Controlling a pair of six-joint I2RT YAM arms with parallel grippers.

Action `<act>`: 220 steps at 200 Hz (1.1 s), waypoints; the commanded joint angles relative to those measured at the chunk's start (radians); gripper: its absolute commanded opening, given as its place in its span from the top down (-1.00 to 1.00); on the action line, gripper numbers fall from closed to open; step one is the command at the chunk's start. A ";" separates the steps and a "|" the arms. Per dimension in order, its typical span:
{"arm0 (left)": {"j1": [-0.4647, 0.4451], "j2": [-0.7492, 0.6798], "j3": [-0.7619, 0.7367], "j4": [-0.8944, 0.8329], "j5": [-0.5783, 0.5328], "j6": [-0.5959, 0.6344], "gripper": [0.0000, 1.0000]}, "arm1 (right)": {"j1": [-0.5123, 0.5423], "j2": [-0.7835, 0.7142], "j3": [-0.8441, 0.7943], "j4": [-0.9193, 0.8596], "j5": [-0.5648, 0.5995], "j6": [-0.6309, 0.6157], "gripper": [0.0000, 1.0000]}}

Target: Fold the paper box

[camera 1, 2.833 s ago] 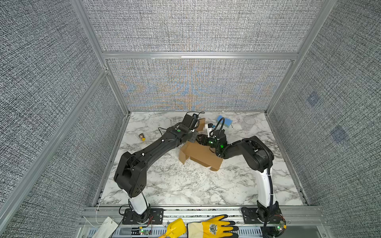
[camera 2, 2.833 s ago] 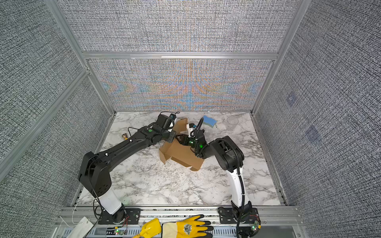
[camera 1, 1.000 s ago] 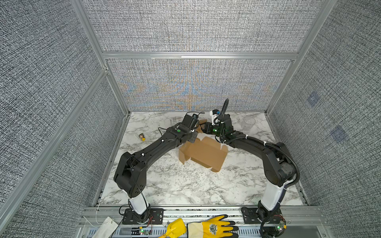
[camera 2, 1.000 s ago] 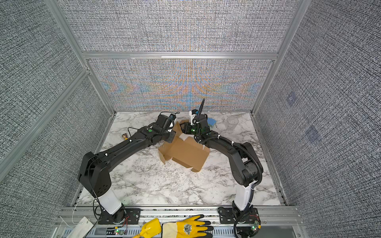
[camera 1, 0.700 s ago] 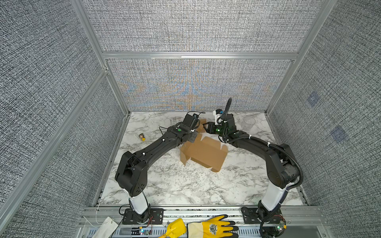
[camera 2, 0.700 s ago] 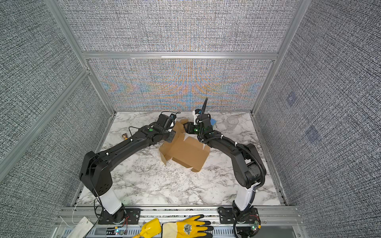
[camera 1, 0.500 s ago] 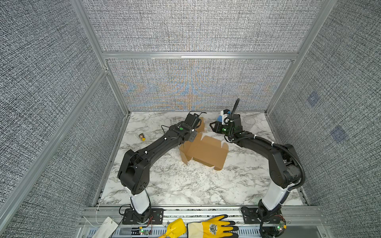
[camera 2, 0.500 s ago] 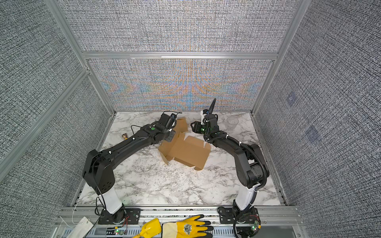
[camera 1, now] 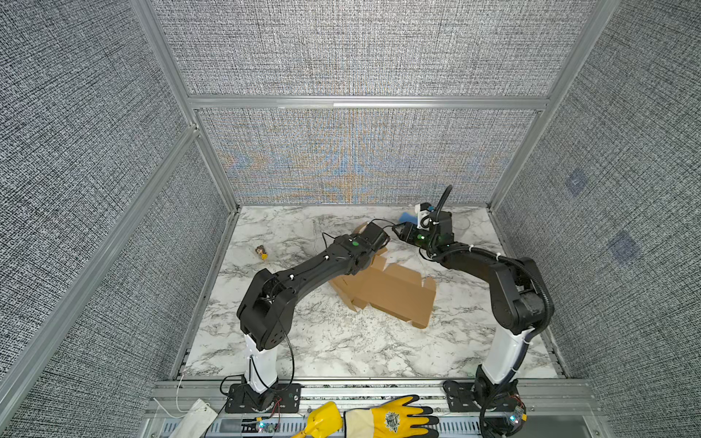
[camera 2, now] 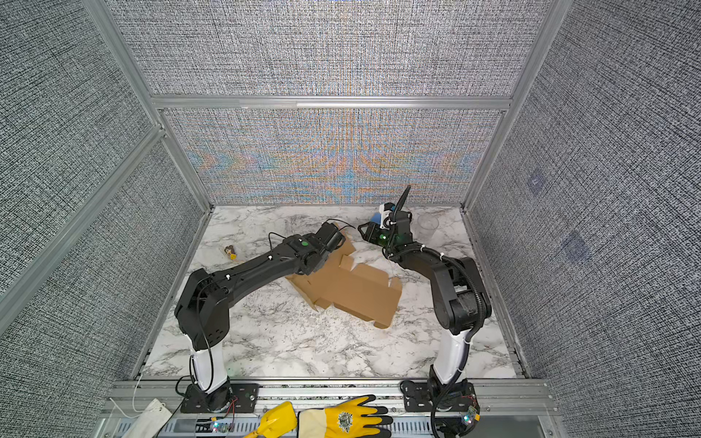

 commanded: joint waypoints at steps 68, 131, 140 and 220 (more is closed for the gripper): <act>-0.016 0.011 0.022 0.005 -0.229 0.082 1.00 | -0.010 0.035 -0.007 0.045 -0.109 -0.011 -0.03; -0.052 0.003 -0.046 0.099 -0.338 0.251 1.00 | -0.008 0.074 0.004 0.162 -0.191 -0.026 -0.03; -0.058 -0.005 -0.067 0.132 -0.352 0.286 1.00 | -0.008 0.087 0.004 0.187 -0.202 -0.035 -0.03; -0.078 -0.048 -0.207 0.424 -0.416 0.556 1.00 | 0.011 0.208 0.026 0.398 -0.275 -0.091 -0.03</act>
